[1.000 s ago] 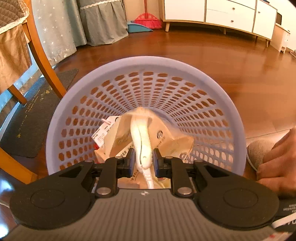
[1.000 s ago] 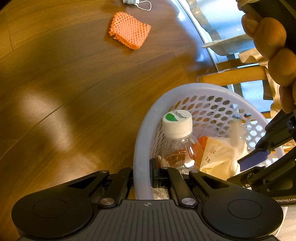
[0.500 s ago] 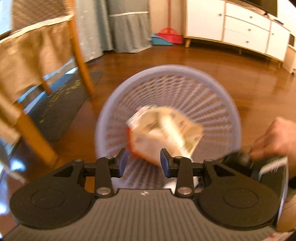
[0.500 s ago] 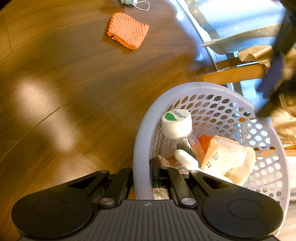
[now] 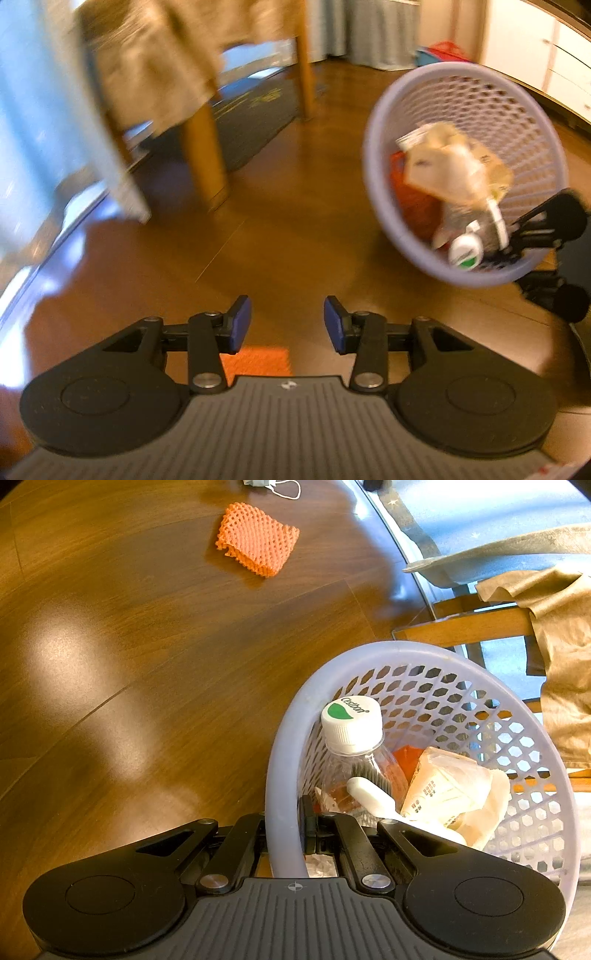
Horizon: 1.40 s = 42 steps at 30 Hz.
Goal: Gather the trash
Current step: 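Move the open left tool down to the blue face mask, then close the left tool on the blue face mask and lift it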
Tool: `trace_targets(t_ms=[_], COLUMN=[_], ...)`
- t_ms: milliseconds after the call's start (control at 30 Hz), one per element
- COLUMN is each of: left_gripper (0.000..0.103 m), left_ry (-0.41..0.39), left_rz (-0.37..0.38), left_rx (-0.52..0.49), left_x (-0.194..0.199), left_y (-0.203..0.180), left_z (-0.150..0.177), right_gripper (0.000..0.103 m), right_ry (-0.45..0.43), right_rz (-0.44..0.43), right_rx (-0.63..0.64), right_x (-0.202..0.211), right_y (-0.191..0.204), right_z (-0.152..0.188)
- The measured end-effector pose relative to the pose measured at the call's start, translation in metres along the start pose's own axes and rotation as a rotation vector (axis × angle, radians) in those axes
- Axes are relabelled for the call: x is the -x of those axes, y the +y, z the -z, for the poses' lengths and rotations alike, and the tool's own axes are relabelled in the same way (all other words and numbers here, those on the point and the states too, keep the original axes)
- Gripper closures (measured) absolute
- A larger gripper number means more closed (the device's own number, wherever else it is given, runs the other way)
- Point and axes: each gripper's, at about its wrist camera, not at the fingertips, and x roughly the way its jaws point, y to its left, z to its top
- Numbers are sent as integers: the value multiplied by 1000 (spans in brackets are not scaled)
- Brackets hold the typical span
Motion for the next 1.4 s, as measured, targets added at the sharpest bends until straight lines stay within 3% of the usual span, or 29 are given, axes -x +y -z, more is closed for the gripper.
trace_targets(t_ms=[567, 667, 833, 1067, 1400], left_gripper=[59, 53, 46, 46, 52], left_ry=[130, 144, 146, 181, 190], left_rz=[-185, -223, -280, -272, -315], left_rx=[160, 186, 204, 248, 180], left_x=[15, 12, 4, -26, -46], left_y=[61, 70, 85, 101, 103], left_z=[98, 109, 122, 135, 139], right_gripper=[103, 103, 103, 103, 103], right_ry=[1, 2, 2, 4, 7], right_rz=[2, 3, 4, 1, 4], right_rx=[0, 3, 10, 25, 39], right_x=[-2, -2, -2, -3, -3], right_y=[-1, 0, 1, 2, 5], right_z=[0, 0, 0, -1, -1])
